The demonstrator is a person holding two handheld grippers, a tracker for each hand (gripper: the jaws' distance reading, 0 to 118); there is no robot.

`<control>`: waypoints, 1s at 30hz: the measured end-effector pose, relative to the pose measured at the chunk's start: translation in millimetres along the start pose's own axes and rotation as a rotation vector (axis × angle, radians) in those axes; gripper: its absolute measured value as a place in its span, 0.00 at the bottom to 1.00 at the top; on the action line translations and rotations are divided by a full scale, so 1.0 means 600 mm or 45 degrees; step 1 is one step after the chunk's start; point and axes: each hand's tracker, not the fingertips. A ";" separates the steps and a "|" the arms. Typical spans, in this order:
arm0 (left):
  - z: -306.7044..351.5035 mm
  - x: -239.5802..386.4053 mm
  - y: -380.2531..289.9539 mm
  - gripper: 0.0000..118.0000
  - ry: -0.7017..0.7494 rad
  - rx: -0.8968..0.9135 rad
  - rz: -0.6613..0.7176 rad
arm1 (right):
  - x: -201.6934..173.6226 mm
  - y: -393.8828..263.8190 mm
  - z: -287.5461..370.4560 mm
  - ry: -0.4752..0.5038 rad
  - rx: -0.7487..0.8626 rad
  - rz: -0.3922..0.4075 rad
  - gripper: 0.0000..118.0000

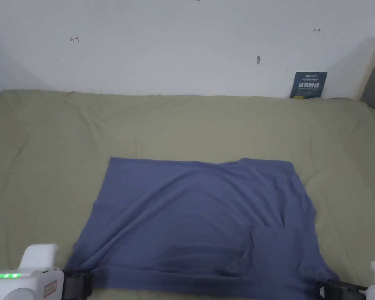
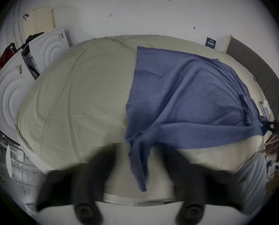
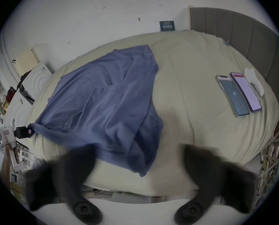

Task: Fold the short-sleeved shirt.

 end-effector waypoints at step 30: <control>-0.051 -0.026 -0.029 0.92 0.017 -0.140 0.063 | -0.036 -0.018 0.045 -0.041 0.005 0.068 0.01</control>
